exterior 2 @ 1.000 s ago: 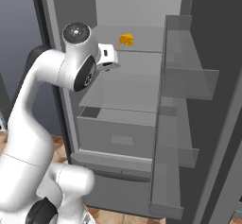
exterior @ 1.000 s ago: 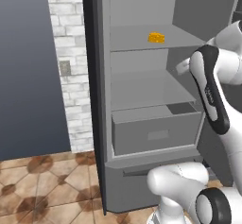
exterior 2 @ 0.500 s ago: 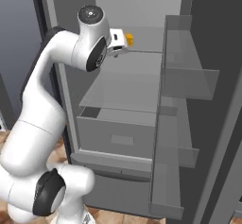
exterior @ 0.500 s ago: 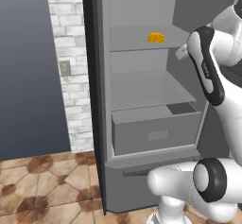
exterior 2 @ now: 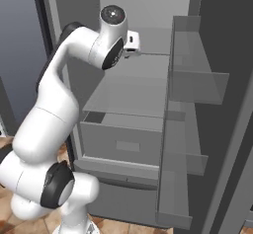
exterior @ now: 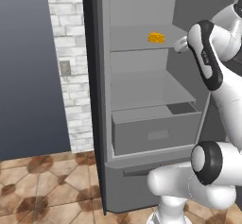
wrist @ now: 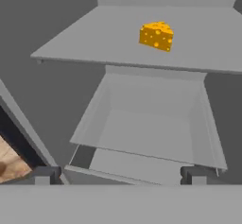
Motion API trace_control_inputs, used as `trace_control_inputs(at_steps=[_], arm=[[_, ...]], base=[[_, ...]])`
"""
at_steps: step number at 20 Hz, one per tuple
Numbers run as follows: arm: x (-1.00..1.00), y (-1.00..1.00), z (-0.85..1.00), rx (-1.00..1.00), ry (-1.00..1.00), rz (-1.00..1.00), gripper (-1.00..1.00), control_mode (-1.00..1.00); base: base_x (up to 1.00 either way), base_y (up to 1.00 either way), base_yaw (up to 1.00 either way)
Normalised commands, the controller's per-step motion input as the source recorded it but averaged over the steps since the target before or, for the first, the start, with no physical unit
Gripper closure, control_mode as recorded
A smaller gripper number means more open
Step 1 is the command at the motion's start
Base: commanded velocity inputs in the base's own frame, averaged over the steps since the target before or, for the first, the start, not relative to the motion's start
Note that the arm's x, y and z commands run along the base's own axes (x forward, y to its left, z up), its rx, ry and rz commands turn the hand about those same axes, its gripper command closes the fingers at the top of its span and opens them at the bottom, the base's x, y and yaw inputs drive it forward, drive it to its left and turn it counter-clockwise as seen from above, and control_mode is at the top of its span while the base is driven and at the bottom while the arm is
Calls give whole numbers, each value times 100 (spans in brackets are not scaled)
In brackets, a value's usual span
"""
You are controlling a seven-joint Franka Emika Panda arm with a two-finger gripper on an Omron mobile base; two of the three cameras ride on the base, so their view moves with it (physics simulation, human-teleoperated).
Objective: Retrieve the sausage and cheese from the fridge and place them on the cutting board on the counter.
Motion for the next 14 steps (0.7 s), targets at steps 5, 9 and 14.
trace_control_inputs(at_steps=[5,9,14], arm=[[48,-2,16,0,-6,-10,-100,-100],[47,-3,8,-4,-7,-7,-100,-100],[41,-5,0,0,-4,0,-100,-100]], base=[[0,0,0],[0,0,0],[0,0,0]])
